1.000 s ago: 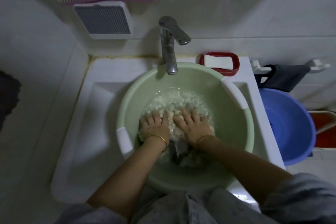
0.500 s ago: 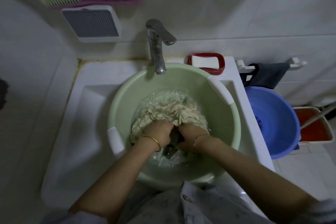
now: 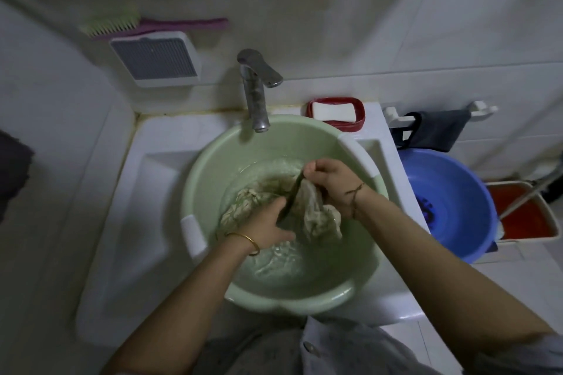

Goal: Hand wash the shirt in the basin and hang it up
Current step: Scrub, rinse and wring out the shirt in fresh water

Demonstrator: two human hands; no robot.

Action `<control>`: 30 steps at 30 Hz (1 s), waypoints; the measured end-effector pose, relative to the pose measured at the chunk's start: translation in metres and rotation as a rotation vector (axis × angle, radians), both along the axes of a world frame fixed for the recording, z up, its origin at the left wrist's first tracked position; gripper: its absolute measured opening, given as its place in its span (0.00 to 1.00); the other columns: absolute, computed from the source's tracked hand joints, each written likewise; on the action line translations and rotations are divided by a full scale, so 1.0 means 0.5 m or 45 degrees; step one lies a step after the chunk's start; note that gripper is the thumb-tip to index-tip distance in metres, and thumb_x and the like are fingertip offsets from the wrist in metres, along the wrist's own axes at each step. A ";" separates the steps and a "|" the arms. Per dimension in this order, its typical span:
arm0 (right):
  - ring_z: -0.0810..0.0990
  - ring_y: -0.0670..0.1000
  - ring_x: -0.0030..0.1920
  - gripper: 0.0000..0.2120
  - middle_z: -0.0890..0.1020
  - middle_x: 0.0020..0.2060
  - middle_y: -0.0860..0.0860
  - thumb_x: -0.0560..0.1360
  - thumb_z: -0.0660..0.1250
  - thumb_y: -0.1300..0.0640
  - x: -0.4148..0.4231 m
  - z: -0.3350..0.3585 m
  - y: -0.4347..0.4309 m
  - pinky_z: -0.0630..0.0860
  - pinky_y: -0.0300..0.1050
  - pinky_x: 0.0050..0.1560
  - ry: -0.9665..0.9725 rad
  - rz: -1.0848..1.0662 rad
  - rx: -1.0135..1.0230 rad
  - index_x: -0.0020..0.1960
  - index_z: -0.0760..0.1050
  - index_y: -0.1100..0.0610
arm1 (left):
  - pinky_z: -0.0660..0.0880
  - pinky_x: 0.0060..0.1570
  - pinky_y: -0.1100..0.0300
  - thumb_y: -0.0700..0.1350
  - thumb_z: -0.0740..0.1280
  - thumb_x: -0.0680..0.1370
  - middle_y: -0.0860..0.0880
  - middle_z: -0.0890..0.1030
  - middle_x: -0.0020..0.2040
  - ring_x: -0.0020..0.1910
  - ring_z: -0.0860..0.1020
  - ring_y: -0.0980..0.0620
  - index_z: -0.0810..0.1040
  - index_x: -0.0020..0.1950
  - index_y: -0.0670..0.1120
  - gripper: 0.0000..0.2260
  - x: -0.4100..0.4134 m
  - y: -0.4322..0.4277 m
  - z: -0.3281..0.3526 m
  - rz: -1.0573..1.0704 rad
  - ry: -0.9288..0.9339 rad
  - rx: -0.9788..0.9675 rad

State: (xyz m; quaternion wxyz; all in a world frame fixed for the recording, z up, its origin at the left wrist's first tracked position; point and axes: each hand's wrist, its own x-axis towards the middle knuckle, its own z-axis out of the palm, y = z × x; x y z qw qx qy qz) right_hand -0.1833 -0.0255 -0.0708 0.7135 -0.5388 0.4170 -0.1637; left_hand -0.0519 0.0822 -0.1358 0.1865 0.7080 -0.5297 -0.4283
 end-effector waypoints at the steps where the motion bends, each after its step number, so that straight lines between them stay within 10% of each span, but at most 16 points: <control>1: 0.76 0.50 0.34 0.10 0.76 0.33 0.54 0.79 0.60 0.65 0.004 0.024 -0.001 0.76 0.47 0.43 -0.115 -0.048 0.125 0.39 0.73 0.59 | 0.75 0.56 0.52 0.43 0.74 0.71 0.49 0.79 0.51 0.53 0.77 0.49 0.72 0.52 0.51 0.14 0.002 -0.005 0.014 0.108 0.106 -0.035; 5: 0.77 0.49 0.36 0.08 0.78 0.34 0.52 0.79 0.61 0.61 0.006 0.079 -0.022 0.77 0.39 0.36 -0.147 -0.196 0.082 0.43 0.74 0.62 | 0.73 0.50 0.51 0.48 0.70 0.68 0.44 0.79 0.44 0.44 0.76 0.49 0.74 0.45 0.47 0.09 0.026 -0.020 0.095 0.333 0.242 -0.120; 9: 0.76 0.49 0.50 0.23 0.76 0.49 0.49 0.68 0.75 0.49 -0.025 0.079 -0.055 0.74 0.42 0.53 0.634 0.630 -0.849 0.59 0.74 0.57 | 0.72 0.47 0.58 0.45 0.66 0.67 0.45 0.79 0.45 0.44 0.76 0.55 0.75 0.45 0.47 0.08 0.032 -0.035 0.204 0.397 0.171 -0.317; 13: 0.77 0.58 0.54 0.09 0.80 0.52 0.55 0.77 0.59 0.56 -0.033 0.068 -0.058 0.72 0.47 0.57 1.228 0.833 -1.309 0.54 0.76 0.56 | 0.69 0.41 0.61 0.43 0.74 0.70 0.51 0.76 0.40 0.38 0.74 0.58 0.76 0.45 0.48 0.09 0.029 -0.033 0.274 0.181 -0.188 -0.251; 17: 0.76 0.56 0.52 0.14 0.79 0.52 0.55 0.76 0.57 0.62 -0.040 0.075 -0.077 0.73 0.48 0.56 0.807 0.337 -0.978 0.59 0.74 0.56 | 0.68 0.43 0.63 0.48 0.74 0.69 0.46 0.77 0.54 0.48 0.75 0.49 0.76 0.57 0.46 0.19 0.029 -0.014 0.257 -0.072 -0.705 0.301; 22: 0.76 0.51 0.37 0.10 0.79 0.39 0.55 0.77 0.57 0.63 -0.028 0.096 -0.053 0.76 0.46 0.41 0.131 -0.091 -0.089 0.51 0.76 0.56 | 0.70 0.58 0.55 0.57 0.68 0.69 0.48 0.78 0.57 0.59 0.73 0.45 0.77 0.56 0.50 0.19 0.036 -0.005 0.211 0.077 -0.921 0.270; 26: 0.79 0.51 0.37 0.05 0.82 0.32 0.50 0.78 0.63 0.55 -0.036 0.108 -0.067 0.76 0.41 0.35 -0.079 -0.178 0.265 0.45 0.77 0.53 | 0.74 0.57 0.49 0.53 0.72 0.67 0.45 0.82 0.47 0.49 0.79 0.45 0.77 0.42 0.49 0.10 0.038 0.022 0.216 0.606 -0.007 -0.041; 30: 0.82 0.53 0.38 0.13 0.83 0.39 0.54 0.77 0.62 0.47 -0.031 0.146 -0.063 0.79 0.44 0.36 -0.112 -0.069 0.444 0.47 0.78 0.56 | 0.74 0.47 0.60 0.42 0.69 0.76 0.50 0.78 0.42 0.43 0.78 0.54 0.76 0.44 0.49 0.03 0.020 0.027 0.235 0.653 0.215 -0.269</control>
